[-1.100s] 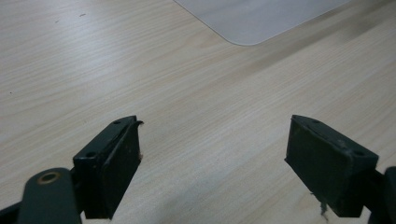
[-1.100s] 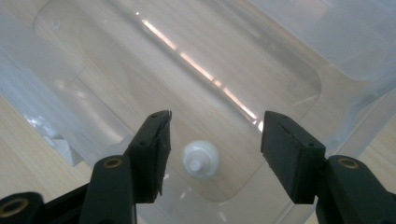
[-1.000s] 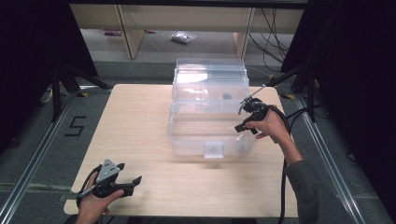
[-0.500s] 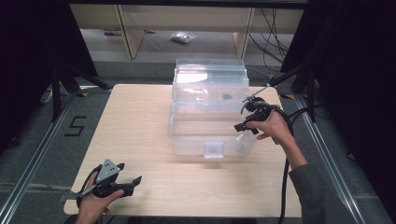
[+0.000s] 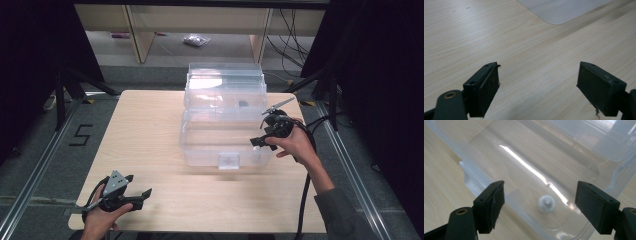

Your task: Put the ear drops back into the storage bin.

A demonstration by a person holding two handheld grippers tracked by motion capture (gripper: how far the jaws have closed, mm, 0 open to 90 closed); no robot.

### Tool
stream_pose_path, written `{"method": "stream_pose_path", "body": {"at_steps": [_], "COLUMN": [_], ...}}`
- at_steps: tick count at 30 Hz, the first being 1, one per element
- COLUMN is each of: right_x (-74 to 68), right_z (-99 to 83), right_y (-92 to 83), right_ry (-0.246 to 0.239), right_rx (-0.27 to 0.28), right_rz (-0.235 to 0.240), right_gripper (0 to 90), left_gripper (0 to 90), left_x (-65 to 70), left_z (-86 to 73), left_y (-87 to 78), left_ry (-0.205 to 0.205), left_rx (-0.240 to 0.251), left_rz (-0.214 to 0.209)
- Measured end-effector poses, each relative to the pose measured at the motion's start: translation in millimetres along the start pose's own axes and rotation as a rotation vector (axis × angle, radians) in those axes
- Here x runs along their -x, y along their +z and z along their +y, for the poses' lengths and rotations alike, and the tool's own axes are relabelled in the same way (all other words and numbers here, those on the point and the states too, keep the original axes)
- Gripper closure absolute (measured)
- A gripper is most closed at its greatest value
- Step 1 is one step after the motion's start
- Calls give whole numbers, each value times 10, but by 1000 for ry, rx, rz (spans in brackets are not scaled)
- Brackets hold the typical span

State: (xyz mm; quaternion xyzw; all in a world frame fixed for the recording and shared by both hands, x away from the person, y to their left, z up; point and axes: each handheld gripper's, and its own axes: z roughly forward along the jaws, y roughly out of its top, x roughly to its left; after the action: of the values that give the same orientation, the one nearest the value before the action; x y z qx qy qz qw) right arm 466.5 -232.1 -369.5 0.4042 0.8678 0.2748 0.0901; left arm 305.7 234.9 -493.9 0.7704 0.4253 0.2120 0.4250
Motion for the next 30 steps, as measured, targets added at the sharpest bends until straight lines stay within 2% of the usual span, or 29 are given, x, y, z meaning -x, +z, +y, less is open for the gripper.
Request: {"method": "stream_pose_path", "body": {"at_steps": [2, 3, 6, 7, 9, 12, 14, 16, 18, 21, 23, 25, 27, 28, 29, 30], "right_x": [-14, -4, -29, -21, -35, -29, -33, -59, -58, -80, -86, -96, -108, -114, -118, -137], "right_z": [-18, -31, -86, -110, -134, -180, -206, -237, -270, -303, -328, -348, -376, -385, -405, -413], "right_y": [-7, -7, -27, -26, -41, -48, -66, -75, -69, -88, -88, -101, -91, -113, -105, -121], "right_ry": [8, -5, 21, 6, 18, 6, 6, 20, 1, 15, 2, 2, -1, 1, -14, 4], "right_rx": [4, 13, 20, 37, 34, 65, 65, 65, 79, 85, 98, 103, 133, 115, 134, 119], "right_rz": [2, 2, 2, 5, -4, 9, 1, 15, 13, 16, 6, 19, 14, 23, 12, 27], "right_gripper": [246, 247, 246, 246, 246, 244, 240, 239, 237, 234, 234, 231, 230, 230, 229, 228], "left_gripper": [171, 172, 171, 172, 172, 172, 172, 172, 172, 172, 172, 172, 172, 171, 171, 171], "left_x": [1, -2, -1, -2, 1, 5, 4, 4, 5, 5, 5, 3, 3, 3, 3, 3], "left_z": [0, 1, 2, 2, 1, 2, 2, 2, 3, 2, 2, 2, 2, 2, 2, 2], "left_y": [0, -5, -5, -5, 1, 1, 2, 2, 2, 3, 3, 5, 6, 6, 6, 6], "left_ry": [0, 8, 7, 7, 1, 2, 1, 0, 1, 2, 3, 2, 2, 2, 2, 2], "left_rx": [0, -8, -7, -7, -1, -2, -1, -1, -1, -2, -3, -3, -2, -3, -3, -3], "left_rz": [0, 5, 5, 5, 2, 4, 4, 4, 4, 5, 5, 4, 3, 2, 2, 2]}}
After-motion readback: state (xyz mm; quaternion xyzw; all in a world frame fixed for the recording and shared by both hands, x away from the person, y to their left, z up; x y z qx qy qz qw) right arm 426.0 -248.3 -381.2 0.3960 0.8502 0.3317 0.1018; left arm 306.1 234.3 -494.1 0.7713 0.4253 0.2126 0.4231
